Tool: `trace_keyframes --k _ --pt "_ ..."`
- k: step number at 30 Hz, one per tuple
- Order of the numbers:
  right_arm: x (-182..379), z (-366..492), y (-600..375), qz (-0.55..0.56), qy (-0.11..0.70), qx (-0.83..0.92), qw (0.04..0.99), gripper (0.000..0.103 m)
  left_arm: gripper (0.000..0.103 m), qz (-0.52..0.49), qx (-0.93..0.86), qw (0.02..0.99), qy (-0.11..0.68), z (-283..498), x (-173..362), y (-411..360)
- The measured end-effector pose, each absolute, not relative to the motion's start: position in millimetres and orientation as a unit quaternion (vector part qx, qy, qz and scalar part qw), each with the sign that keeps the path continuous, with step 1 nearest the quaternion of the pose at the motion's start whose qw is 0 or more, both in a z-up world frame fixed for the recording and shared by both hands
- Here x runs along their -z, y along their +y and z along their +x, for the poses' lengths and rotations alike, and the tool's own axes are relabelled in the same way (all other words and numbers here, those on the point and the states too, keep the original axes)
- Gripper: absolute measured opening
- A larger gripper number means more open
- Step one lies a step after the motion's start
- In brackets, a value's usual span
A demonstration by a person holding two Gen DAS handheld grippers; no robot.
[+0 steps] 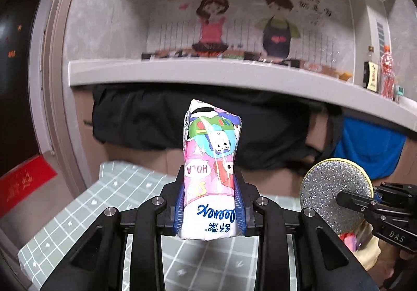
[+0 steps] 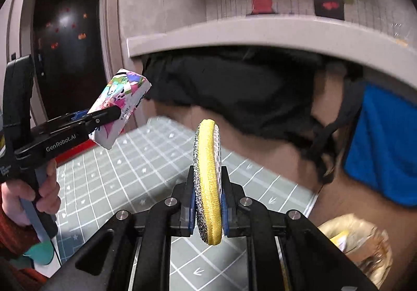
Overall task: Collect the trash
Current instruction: 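Lift the tissue pack with left while right carries the pad toward the bag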
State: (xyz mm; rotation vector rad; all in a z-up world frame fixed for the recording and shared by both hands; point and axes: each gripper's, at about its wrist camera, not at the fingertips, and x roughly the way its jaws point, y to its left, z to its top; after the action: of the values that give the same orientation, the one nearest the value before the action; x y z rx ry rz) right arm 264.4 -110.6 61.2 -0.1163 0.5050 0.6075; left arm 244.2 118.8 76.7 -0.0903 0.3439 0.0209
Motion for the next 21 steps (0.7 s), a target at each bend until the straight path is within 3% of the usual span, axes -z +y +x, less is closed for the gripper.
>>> trace_keyframes --k 10,21 --pt "-82.4 252.0 -176.5 -0.050 0.213 -0.255 0.942 0.014 0.033 -0.027 0.020 0.992 0.122 241.5 -103.3 45.3" --pt "-77.3 242.5 -255.4 -0.025 0.208 -0.194 0.958 0.014 0.033 -0.024 0.089 0.986 0.142 252.1 -97.3 -37.3"
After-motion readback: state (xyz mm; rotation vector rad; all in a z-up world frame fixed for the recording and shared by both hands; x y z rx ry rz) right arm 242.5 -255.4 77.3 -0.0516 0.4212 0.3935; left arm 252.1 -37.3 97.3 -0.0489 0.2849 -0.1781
